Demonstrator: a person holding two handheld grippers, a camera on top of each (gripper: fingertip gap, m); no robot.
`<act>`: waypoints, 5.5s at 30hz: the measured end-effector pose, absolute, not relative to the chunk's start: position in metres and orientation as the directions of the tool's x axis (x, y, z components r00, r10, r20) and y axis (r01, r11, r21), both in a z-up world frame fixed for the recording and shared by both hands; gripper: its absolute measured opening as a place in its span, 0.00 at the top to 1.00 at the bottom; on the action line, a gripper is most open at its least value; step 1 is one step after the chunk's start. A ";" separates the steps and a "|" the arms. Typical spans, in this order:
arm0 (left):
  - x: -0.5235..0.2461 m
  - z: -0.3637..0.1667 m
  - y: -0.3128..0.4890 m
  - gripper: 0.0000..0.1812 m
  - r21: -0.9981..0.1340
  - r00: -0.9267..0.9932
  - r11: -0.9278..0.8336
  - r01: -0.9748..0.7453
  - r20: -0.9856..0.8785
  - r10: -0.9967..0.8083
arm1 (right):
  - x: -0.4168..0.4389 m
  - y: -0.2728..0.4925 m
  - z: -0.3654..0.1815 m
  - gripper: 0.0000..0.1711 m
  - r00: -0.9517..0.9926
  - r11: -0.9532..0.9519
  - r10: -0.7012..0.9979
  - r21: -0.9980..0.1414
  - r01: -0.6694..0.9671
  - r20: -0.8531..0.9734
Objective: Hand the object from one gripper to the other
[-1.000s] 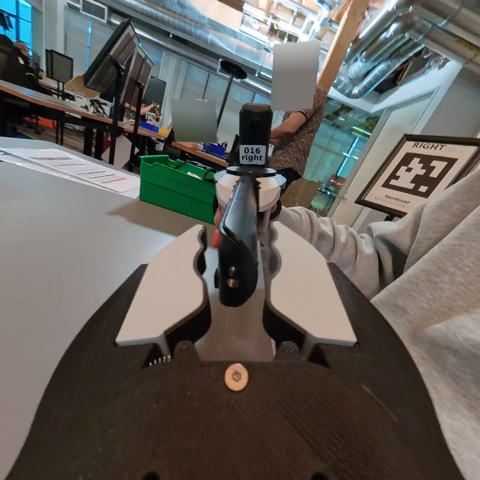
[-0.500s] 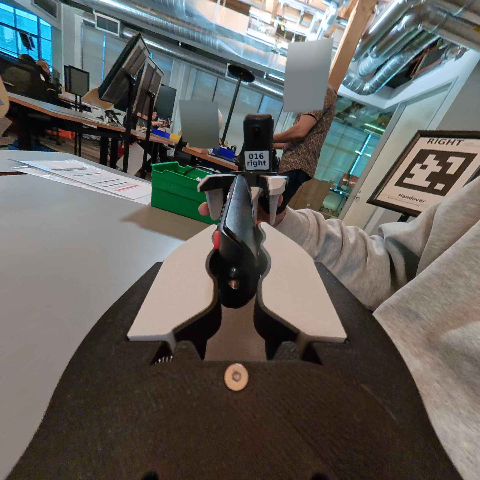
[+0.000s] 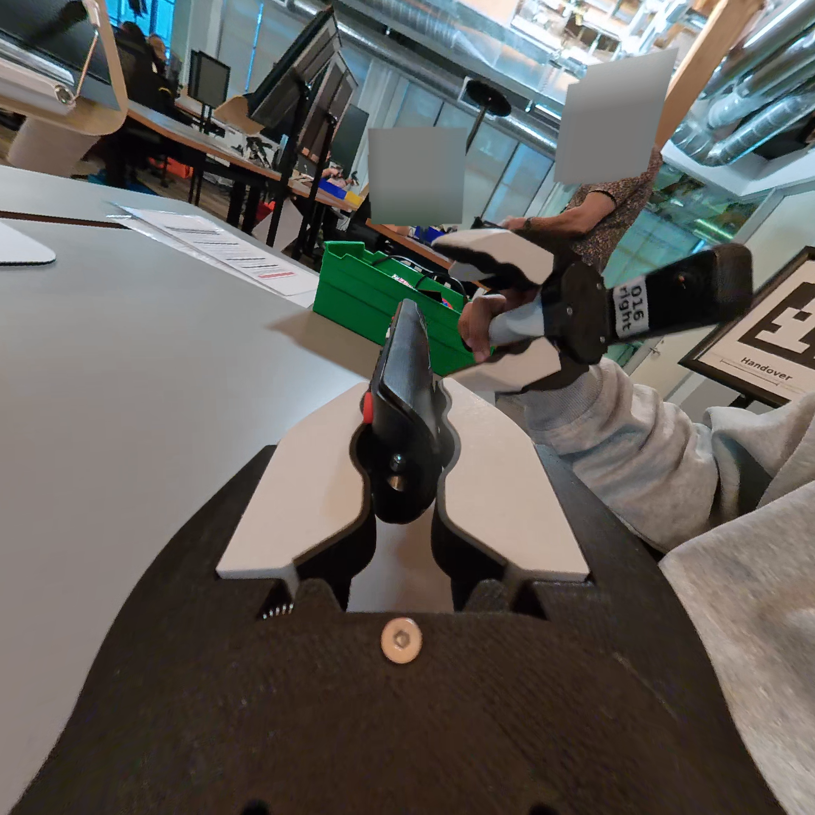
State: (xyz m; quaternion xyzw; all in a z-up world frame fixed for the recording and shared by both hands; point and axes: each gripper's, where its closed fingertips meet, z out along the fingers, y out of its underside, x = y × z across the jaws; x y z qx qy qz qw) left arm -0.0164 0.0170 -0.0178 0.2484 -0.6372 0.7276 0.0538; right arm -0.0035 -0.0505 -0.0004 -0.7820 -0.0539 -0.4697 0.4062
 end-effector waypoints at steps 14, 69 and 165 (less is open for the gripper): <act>-0.030 -0.025 0.000 0.87 -0.923 -0.894 -0.104 -0.370 0.385 -0.230 | 0.013 -0.047 -0.048 0.69 0.381 -0.895 -0.010 -0.178 0.409 0.925; -0.063 0.055 0.001 0.72 -0.899 -0.946 -0.342 -0.273 0.316 -0.077 | -0.075 0.037 0.005 0.67 0.959 0.157 -0.013 -0.948 -0.277 -0.282; -0.070 0.048 -0.008 0.87 -0.915 -0.941 -0.268 -0.303 0.332 -0.071 | -0.088 0.023 0.000 0.84 0.930 0.151 0.173 -0.925 -0.349 -0.323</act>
